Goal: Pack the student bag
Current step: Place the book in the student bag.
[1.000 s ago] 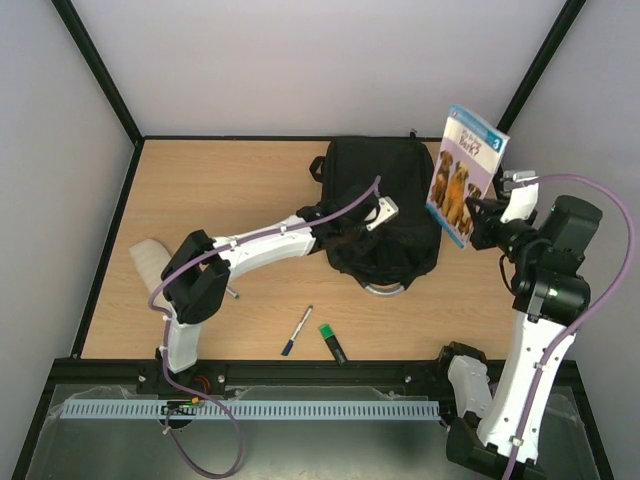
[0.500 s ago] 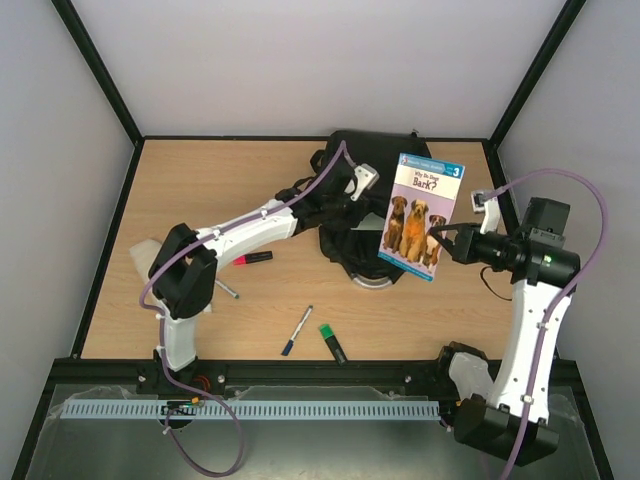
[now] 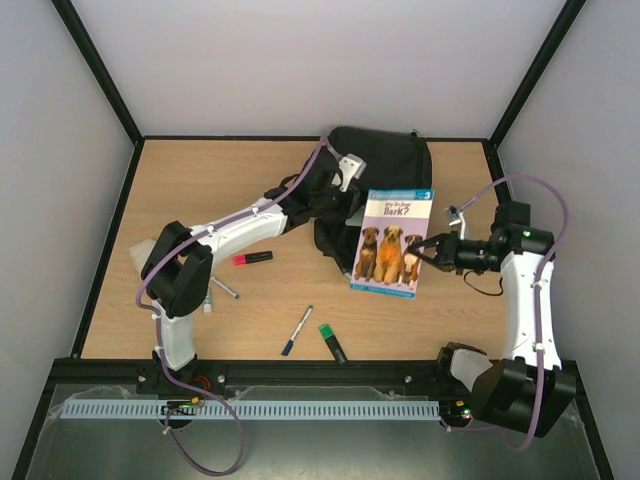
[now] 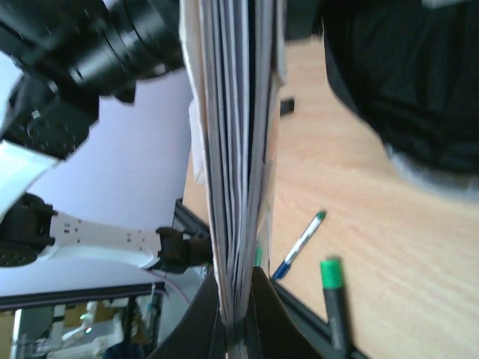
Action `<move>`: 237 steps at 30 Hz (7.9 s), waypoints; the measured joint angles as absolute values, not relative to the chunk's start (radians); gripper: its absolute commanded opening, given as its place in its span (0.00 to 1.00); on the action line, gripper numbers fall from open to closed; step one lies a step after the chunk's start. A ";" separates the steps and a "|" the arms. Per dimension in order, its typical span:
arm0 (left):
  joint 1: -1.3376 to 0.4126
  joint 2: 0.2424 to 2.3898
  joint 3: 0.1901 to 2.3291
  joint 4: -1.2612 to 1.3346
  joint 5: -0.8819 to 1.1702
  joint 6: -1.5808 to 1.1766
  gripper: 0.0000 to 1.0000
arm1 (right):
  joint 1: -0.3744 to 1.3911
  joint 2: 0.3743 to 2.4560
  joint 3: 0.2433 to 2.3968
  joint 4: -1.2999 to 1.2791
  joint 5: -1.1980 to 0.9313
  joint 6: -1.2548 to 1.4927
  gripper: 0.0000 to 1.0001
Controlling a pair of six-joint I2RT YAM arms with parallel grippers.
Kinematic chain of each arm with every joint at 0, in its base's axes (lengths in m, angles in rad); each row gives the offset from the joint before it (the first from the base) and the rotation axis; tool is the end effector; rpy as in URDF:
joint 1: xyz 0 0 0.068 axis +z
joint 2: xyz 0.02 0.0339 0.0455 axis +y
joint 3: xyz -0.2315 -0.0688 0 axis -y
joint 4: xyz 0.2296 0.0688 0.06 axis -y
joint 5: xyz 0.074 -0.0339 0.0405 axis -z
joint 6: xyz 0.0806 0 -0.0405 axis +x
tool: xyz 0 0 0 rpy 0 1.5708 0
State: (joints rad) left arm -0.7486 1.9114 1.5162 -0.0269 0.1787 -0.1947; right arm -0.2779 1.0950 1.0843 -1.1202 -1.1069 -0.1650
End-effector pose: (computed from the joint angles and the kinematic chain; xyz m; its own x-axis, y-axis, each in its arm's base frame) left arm 0.3362 -0.3319 0.2359 -0.4470 0.1554 -0.8809 0.7156 0.6530 -0.2479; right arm 0.2035 0.0169 0.2772 -0.8183 0.1570 -0.5530 -0.3831 0.5683 0.7282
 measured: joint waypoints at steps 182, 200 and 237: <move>-0.718 1.521 1.203 -0.224 0.219 -0.119 0.02 | 0.661 1.124 0.564 -0.001 0.048 -0.747 0.12; -0.717 1.521 1.203 -0.224 0.223 -0.122 0.02 | 0.666 1.460 0.699 0.009 0.019 -0.802 0.01; -0.710 1.522 1.200 -0.223 0.234 -0.131 0.03 | 0.683 1.210 0.628 0.090 0.108 -0.702 0.21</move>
